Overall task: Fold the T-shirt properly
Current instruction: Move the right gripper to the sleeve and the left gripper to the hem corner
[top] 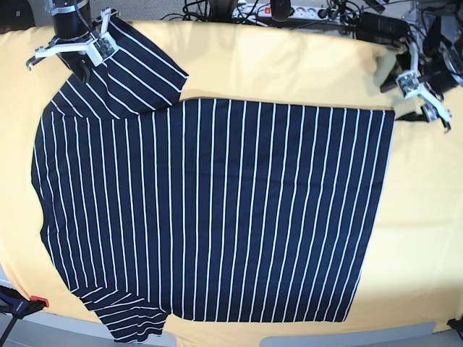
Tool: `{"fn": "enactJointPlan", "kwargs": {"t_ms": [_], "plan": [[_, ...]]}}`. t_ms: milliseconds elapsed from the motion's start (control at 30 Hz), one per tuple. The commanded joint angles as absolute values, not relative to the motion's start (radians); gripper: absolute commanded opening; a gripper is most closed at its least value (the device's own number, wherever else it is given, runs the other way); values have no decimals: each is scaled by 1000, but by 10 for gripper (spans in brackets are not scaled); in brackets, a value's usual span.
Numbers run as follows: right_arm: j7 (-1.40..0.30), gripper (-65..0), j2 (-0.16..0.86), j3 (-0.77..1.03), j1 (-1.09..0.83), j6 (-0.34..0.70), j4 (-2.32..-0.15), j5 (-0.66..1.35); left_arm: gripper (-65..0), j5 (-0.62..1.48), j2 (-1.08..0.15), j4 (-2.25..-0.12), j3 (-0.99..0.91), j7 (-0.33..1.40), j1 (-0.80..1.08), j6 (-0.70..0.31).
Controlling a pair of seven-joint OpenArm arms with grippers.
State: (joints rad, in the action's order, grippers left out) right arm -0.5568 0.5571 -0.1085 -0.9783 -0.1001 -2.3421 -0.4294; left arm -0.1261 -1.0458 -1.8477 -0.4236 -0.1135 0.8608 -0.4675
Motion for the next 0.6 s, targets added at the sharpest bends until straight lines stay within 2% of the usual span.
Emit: {"fn": "enactJointPlan", "kwargs": {"t_ms": [0, 133, 333, 567], "plan": [[-542, -650, 564, -104, -987, -112, -2356, -440, -264, -134, -1081, -1841, -422, -145, 846, -459], [-542, -650, 562, -104, -987, -112, -2356, -440, -264, -221, -1134, -1795, -320, -178, 787, -410], [-543, -650, 562, -104, -987, -112, -2356, -440, -264, -354, -1164, -1731, -70, -179, 612, -317], [-543, -650, 562, -104, -987, -112, -2356, -440, -264, -404, -1164, -1644, 137, -180, 415, -316]]}}
